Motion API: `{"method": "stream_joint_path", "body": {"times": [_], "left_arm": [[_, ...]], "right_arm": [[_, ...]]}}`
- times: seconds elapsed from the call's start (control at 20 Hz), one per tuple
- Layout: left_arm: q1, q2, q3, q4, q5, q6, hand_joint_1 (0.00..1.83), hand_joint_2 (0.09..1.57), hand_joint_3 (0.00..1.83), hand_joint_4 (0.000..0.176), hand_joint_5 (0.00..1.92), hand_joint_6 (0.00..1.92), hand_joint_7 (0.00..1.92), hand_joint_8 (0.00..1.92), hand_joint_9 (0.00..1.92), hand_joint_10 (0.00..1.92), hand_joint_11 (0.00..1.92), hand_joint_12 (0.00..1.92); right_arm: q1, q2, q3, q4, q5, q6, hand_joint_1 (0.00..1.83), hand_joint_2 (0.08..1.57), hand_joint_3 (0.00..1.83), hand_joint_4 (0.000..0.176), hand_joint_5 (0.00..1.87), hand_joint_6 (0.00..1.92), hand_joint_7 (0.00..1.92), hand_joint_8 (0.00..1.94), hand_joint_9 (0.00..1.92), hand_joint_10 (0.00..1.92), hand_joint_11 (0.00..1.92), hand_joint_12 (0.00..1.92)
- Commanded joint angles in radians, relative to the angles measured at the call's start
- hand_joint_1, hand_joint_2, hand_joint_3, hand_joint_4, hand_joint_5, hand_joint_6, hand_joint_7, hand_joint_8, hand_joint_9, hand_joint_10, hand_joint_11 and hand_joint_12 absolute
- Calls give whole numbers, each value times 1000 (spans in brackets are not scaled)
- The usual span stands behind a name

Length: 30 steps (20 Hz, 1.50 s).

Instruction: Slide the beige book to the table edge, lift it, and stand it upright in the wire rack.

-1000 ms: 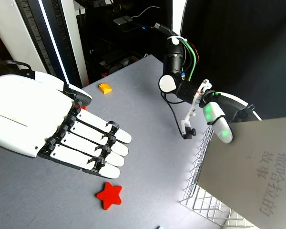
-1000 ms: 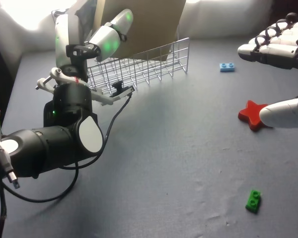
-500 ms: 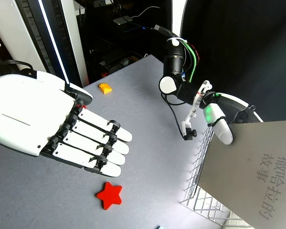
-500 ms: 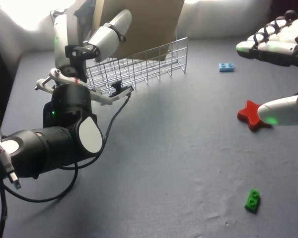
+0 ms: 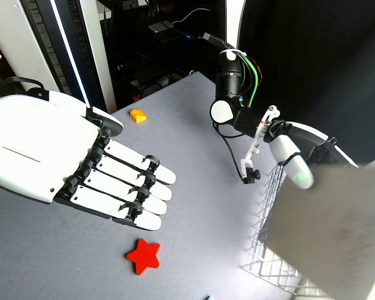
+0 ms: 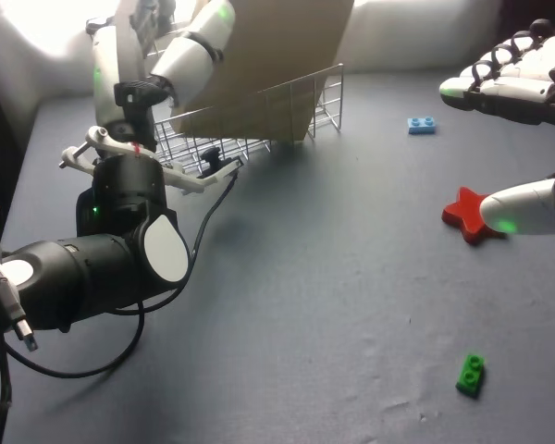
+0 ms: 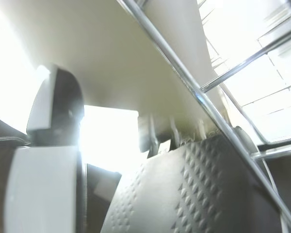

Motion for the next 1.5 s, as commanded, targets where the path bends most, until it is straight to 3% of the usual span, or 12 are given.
{"method": "stream_joint_path", "body": {"times": [0.0, 0.3, 0.65, 0.9, 1.1, 1.25, 1.45], "left_arm": [[1, 8, 10, 18, 73, -5, 662, 949, 0, 0, 198, 6, 367, 8, 373, 67, 1, 972], [-8, 30, -24, 27, 99, -5, 556, 921, 0, 0, 186, 3, 334, 4, 369, 9, 0, 942], [-16, 149, -121, 42, 105, -5, 505, 918, 0, 0, 190, 6, 321, 3, 348, 2, 0, 894], [-61, 230, -161, 55, 57, 12, 504, 920, 0, 0, 174, 4, 310, 3, 338, 2, 0, 878], [-121, 297, -190, 101, -64, 40, 497, 912, 0, 0, 159, 5, 264, 0, 291, 0, 0, 872], [-162, 334, -205, 54, -78, 71, 485, 922, 1, 0, 145, 0, 255, 0, 287, 0, 0, 857], [-210, 384, -235, -113, -56, 101, 502, 912, 0, 0, 169, 10, 288, 12, 319, 15, 0, 862]], "right_arm": [[12, 4, -1, 2, 37, 5, 0, 1152, 3, 0, 0, 0, 0, 0, 0, 0, 0, 0], [12, 4, -1, 2, 37, 5, 0, 1149, 1, 0, 0, 0, 0, 0, 0, 0, 0, 0], [12, 4, -1, 2, 37, 6, 0, 1150, 1, 0, 0, 0, 0, 0, 0, 0, 0, 0], [11, 4, -1, 2, 37, 11, 0, 1148, 0, 0, 0, 0, 0, 0, 0, 0, 0, 0], [10, 4, -1, 2, 36, 12, 0, 1150, 0, 0, 0, 0, 0, 0, 0, 0, 0, 0], [10, 4, -2, 2, 36, 12, 0, 1154, 2, 0, 0, 0, 0, 0, 0, 0, 0, 0], [10, 4, -3, 2, 36, 12, 0, 1150, 0, 0, 0, 0, 0, 0, 0, 0, 0, 0]]}}
